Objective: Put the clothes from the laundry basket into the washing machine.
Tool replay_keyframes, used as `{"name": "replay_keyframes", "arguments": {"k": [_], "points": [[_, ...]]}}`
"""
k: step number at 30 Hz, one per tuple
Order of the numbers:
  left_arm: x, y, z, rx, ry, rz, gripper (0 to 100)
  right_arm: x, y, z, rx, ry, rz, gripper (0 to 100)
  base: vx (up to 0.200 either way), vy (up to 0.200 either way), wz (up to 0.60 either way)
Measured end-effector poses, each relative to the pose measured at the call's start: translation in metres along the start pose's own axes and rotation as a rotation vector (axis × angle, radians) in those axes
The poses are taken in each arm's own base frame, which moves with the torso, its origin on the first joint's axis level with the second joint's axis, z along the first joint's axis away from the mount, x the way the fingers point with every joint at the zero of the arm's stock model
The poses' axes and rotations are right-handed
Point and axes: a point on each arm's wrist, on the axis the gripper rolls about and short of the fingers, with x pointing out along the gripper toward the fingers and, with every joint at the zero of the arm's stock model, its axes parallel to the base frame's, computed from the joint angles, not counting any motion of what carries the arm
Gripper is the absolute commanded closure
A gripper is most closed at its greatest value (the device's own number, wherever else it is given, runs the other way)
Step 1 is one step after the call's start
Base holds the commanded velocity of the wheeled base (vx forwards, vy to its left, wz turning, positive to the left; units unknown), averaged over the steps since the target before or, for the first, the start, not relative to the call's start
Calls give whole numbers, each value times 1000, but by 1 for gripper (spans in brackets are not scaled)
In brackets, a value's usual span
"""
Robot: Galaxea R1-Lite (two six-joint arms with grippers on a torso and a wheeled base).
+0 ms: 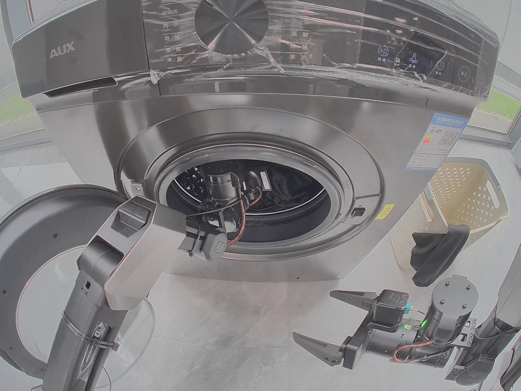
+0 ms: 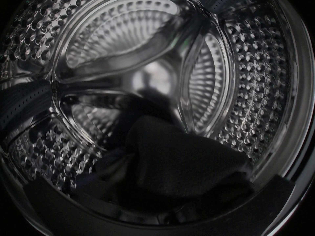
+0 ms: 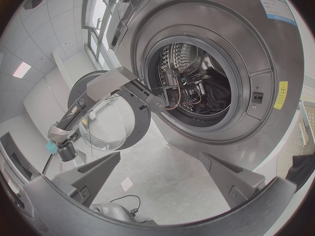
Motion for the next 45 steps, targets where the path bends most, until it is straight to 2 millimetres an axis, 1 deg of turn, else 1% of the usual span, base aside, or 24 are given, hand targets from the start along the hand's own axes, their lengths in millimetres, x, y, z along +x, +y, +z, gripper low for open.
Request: {"name": "replay_keyframes", "arguments": {"k": [5,7,10,12,17,20,26,30,33,37,38,42,45], "points": [[-19,-6,-14,12,109,-13,0,0,0,0,0,0,-2,0,0,0,0],[-33,-10,-20,22,174,-29,0,0,-1,0,1,0,-4,0,0,0,0],[-49,-14,-23,33,238,-50,0,0,-1,0,1,0,-4,0,0,0,0],[-62,-21,-23,44,281,-80,0,0,-1,0,1,0,-6,0,0,0,0],[-88,-40,-14,60,331,-158,0,0,-2,0,2,-1,-10,0,0,0,0],[-96,-50,-4,55,315,-203,0,0,-3,1,2,-2,-12,0,0,0,0],[-96,-54,10,47,272,-222,0,0,-3,1,1,-6,-14,0,0,0,0],[-87,-52,17,39,224,-216,0,0,-3,2,1,-8,-14,0,0,0,0],[-77,-48,17,35,192,-204,0,1,-3,2,0,-11,-13,0,0,0,0],[-66,-39,3,37,194,-188,0,1,-3,2,1,-11,-14,0,0,0,0],[-65,-37,0,38,196,-184,100,1,-3,2,1,-11,-13,0,0,0,0],[-59,-31,-17,42,213,-173,100,1,-3,2,1,-11,-12,0,0,0,0],[-52,-29,-22,40,203,-168,100,1,-3,2,2,-11,-12,0,0,0,0]]}}
